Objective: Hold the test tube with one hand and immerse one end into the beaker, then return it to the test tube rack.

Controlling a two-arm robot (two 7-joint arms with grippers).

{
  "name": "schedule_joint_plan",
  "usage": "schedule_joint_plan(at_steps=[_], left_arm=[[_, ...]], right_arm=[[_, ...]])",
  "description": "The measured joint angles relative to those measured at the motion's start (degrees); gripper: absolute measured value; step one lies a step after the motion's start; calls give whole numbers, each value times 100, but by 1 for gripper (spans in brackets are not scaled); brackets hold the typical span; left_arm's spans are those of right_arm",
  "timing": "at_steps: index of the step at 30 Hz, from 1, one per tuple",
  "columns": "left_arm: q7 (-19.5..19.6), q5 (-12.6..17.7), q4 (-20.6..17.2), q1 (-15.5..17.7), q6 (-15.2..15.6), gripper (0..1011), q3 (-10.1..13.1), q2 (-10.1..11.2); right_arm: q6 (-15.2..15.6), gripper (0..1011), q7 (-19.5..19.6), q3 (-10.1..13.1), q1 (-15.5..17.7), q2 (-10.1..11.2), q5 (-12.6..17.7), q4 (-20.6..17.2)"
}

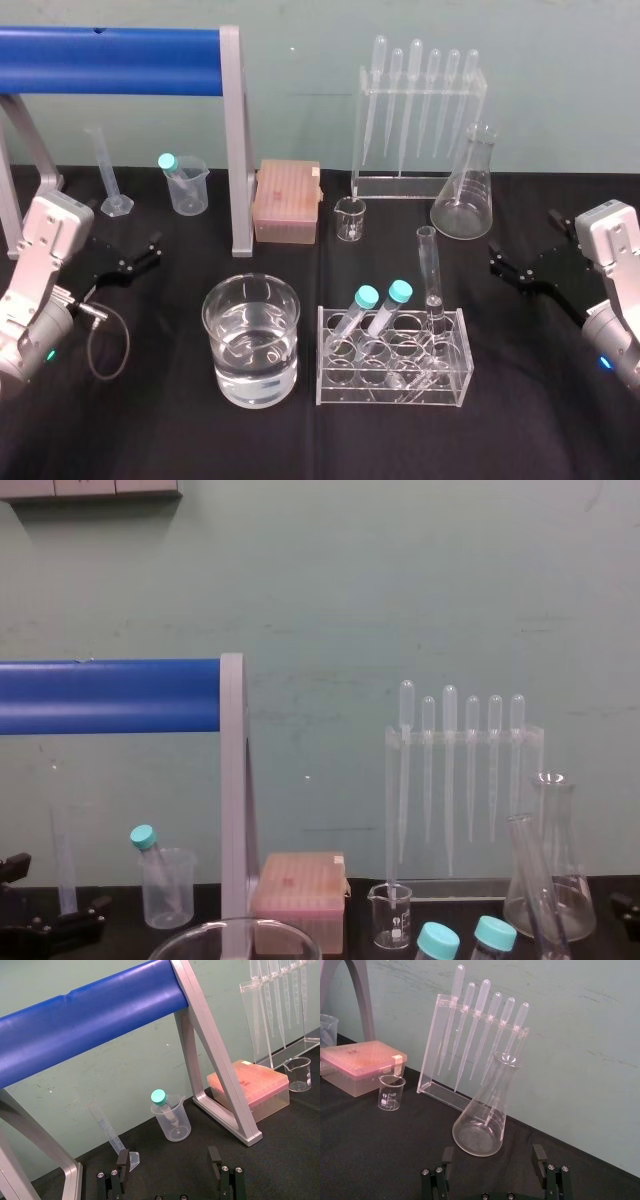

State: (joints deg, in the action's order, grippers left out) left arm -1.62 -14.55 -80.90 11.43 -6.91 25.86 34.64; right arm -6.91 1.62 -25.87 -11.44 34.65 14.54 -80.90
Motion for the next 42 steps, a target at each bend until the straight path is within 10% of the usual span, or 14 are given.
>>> schedule_joint_plan(at_steps=[42], left_arm=[[0,0,0,0,0,1000,0,0]], right_arm=[[0,1000,0,0,0,0,1,0]])
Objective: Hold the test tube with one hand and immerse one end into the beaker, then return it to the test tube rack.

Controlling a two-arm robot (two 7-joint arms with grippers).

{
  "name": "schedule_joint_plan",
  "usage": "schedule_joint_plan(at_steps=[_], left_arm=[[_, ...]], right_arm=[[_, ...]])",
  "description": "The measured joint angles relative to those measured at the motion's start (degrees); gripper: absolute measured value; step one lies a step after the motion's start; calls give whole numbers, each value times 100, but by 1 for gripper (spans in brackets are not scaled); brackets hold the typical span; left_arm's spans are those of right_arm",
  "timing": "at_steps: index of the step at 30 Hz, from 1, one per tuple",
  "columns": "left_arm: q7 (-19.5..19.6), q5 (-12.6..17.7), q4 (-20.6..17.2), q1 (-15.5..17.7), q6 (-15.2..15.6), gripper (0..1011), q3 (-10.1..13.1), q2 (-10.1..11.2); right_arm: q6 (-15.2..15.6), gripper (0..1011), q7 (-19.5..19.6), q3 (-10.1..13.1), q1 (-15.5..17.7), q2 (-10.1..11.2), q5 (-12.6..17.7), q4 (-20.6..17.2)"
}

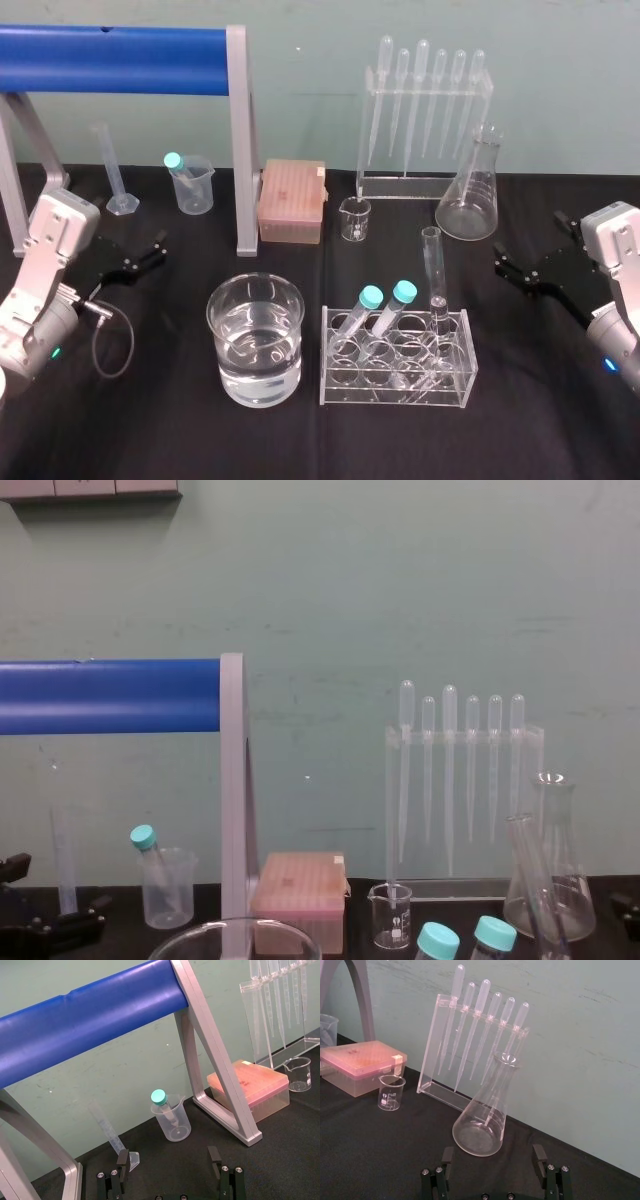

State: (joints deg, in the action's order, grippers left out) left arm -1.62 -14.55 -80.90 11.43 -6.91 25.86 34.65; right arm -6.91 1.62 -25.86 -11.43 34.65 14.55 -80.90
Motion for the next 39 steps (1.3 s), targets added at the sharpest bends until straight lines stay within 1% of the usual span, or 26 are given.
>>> schedule_joint_plan(at_steps=[10,15,17,20,21,24,25,26,27,29,30,32,33,35,37,39], left_arm=[[0,0,0,0,0,1000,0,0],[0,0,0,0,0,1000,0,0],[0,0,0,0,0,1000,0,0],[0,0,0,0,0,1000,0,0],[0,0,0,0,0,1000,0,0],[0,0,0,0,0,1000,0,0],[0,0,0,0,0,1000,0,0],[0,0,0,0,0,1000,0,0],[0,0,0,0,0,1000,0,0],[0,0,0,0,0,1000,0,0],[0,0,0,0,0,1000,0,0],[0,0,0,0,0,1000,0,0],[0,0,0,0,0,1000,0,0],[0,0,0,0,0,1000,0,0],[0,0,0,0,0,1000,0,0],[0,0,0,0,0,1000,0,0]], right_arm=[[0,1000,-1,1,1,0,0,0],[-104,1000,-125,100,20,-36,-1,-3],[-146,1000,-192,167,35,-46,74,-27],[-289,1000,-456,367,85,-62,449,-142],[-408,1000,-678,495,126,-68,717,-228],[-600,1000,-1026,650,184,-73,1101,-373],[-709,1000,-1250,738,218,-72,1326,-473],[-769,1000,-1386,772,233,-71,1452,-525],[-866,1000,-1660,830,256,-66,1681,-620],[-927,1000,-1919,869,271,-57,1870,-720],[-978,1000,-2174,884,280,-46,2025,-805],[-1012,1000,-2422,885,281,-35,2147,-871],[-1032,1000,-2631,876,275,-27,2240,-916],[-1037,1000,-2856,853,260,-21,2331,-954],[-1023,1000,-3137,798,229,-17,2409,-984],[-980,1000,-3272,755,207,-17,2420,-987]])
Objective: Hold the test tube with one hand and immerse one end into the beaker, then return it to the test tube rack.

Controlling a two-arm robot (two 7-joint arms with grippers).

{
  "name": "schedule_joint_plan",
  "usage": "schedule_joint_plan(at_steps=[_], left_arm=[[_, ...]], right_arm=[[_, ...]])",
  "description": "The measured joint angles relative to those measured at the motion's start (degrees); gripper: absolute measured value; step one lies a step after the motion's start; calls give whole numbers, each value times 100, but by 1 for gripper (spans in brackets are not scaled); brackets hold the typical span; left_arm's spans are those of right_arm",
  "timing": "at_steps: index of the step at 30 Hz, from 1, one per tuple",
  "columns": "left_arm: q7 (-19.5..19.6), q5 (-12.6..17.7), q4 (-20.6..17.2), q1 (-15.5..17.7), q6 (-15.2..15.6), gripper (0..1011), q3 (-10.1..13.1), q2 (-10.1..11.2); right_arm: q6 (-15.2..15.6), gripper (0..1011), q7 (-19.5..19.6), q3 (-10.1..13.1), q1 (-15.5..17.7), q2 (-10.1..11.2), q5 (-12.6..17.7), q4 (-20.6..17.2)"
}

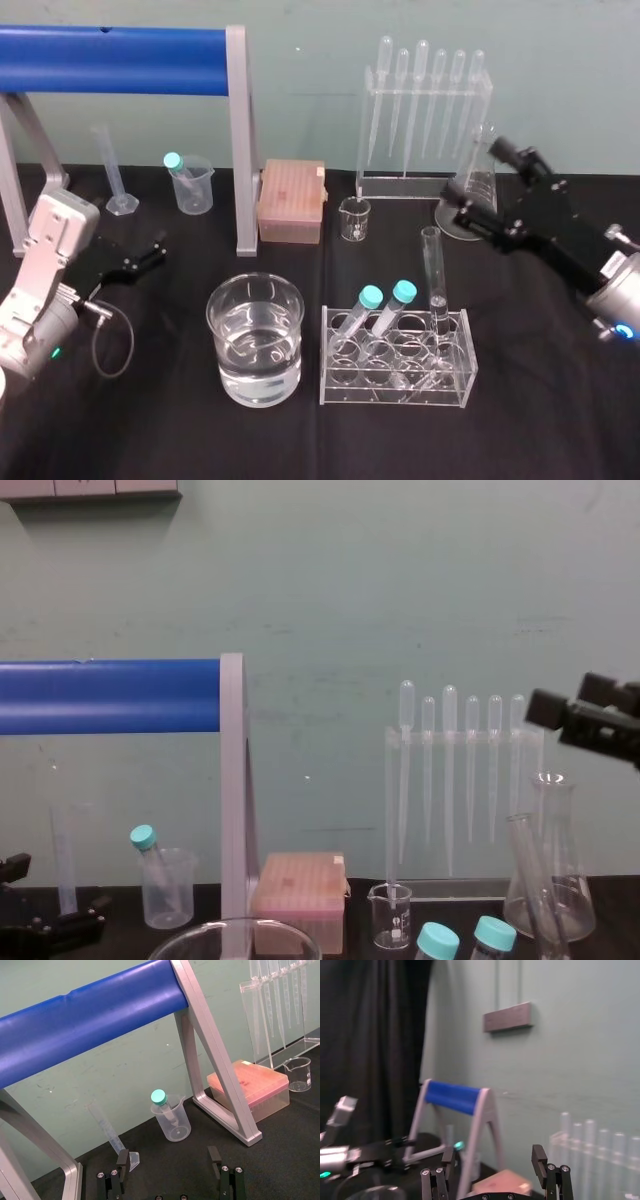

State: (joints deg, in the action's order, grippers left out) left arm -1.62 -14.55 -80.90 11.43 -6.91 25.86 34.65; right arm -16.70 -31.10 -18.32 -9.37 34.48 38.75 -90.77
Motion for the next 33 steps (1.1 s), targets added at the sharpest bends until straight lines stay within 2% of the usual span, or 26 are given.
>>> schedule_joint_plan(at_steps=[7,20,33], left_arm=[[0,0,0,0,0,1000,0,0],[0,0,0,0,0,1000,0,0],[0,0,0,0,0,1000,0,0]], right_arm=[[338,1000,-281,-197,-106,-6,-172,88],[859,1000,-345,-322,-219,-119,-485,356],[1160,1000,-339,-394,-300,-183,-699,480]])
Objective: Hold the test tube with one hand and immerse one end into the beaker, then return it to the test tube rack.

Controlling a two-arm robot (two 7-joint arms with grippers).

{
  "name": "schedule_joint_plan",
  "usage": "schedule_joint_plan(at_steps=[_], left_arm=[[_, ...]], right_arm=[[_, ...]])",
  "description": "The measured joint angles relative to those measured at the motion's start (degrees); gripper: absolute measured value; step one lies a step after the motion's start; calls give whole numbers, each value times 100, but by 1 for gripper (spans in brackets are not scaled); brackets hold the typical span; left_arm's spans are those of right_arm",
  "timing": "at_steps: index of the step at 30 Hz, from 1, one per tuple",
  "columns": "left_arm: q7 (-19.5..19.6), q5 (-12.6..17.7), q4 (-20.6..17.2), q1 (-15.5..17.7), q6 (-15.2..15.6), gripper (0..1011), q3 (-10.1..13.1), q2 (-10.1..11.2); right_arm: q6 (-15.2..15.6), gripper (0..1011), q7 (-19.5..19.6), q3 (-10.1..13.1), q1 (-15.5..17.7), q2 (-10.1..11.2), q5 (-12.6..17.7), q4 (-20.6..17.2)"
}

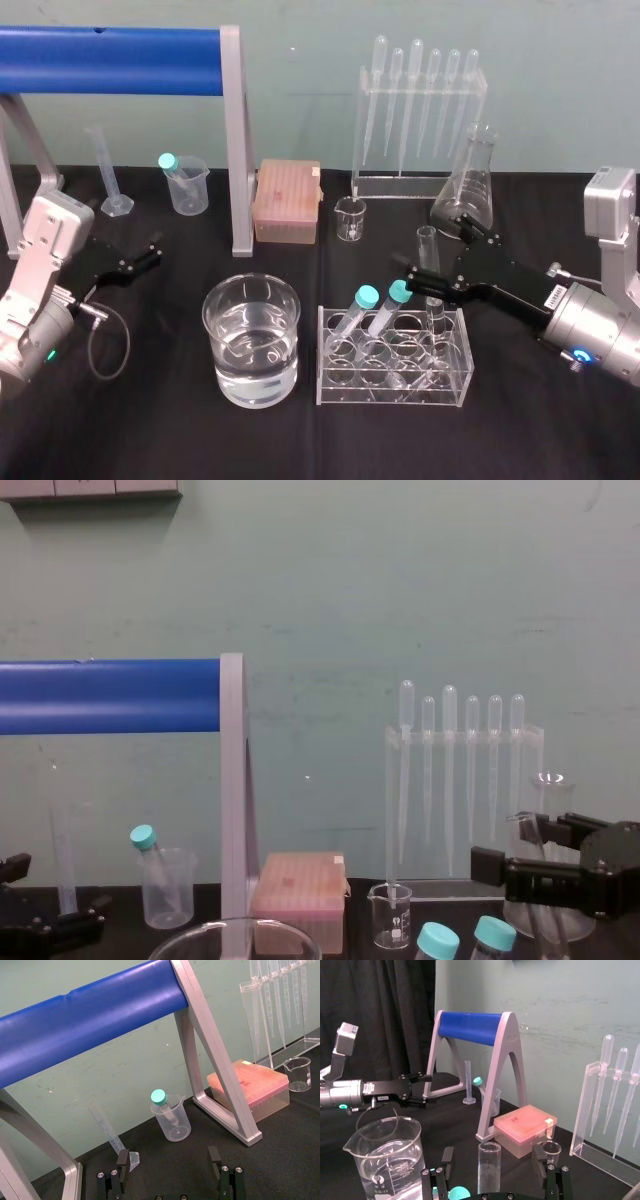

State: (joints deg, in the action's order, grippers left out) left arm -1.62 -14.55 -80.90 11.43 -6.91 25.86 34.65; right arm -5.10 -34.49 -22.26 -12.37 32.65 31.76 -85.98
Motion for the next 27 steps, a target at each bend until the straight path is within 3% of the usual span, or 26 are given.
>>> schedule_joint_plan(at_steps=[27], left_arm=[[0,0,0,0,0,1000,0,0]], right_arm=[[71,1000,23,3,-11,-14,-88,24]])
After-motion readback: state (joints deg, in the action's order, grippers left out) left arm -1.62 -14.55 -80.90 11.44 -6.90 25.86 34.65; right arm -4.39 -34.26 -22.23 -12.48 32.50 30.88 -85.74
